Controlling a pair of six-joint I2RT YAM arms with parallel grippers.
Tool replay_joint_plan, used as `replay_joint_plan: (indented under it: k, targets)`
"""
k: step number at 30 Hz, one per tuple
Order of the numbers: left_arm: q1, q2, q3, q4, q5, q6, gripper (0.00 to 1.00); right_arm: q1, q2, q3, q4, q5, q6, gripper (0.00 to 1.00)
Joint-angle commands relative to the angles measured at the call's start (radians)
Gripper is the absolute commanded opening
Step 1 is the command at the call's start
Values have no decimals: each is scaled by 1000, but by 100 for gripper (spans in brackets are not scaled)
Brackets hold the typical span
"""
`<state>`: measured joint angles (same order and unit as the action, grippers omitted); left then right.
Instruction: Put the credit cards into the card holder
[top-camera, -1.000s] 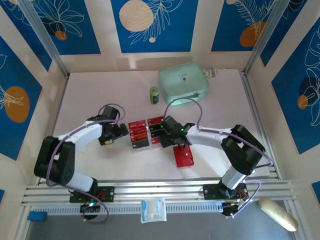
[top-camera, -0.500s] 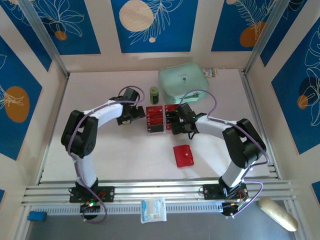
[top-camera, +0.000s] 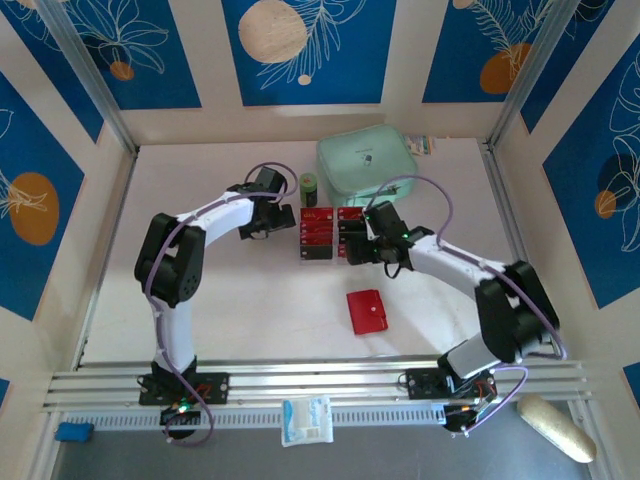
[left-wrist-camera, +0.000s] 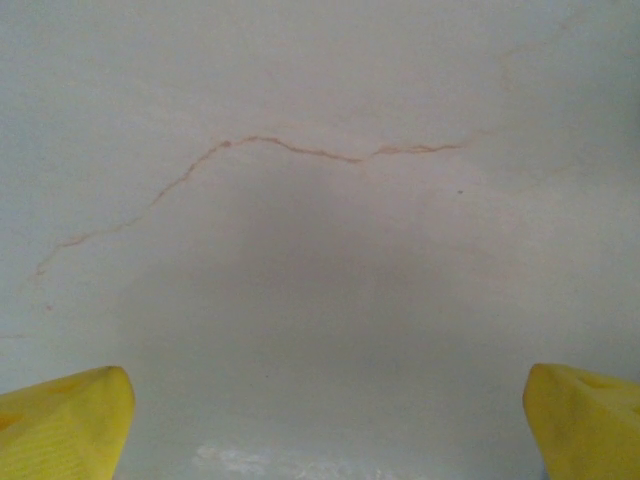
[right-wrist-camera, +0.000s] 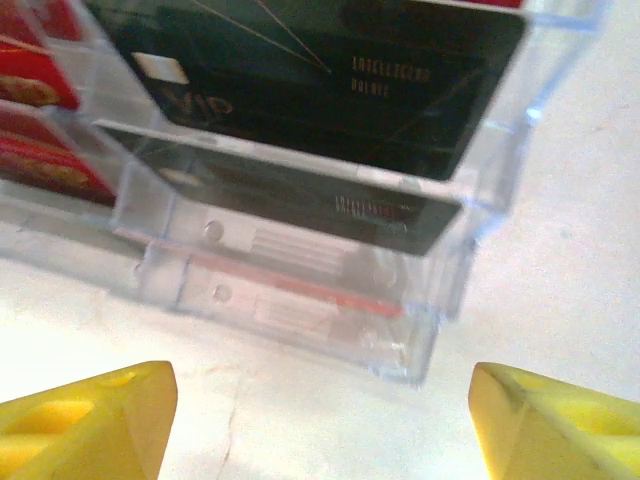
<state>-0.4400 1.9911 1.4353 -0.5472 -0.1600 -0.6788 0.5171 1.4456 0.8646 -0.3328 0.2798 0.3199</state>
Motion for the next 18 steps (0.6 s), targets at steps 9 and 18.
replay_joint_plan:
  k: [9,18]
  targets:
    - [158,-213,-117,-79,-6,84,100,-47,-386,-207,-263,-204,323,74]
    - [138,-448,-384,3,293,46,100,-30,-589,-434,-262,-285,636,54]
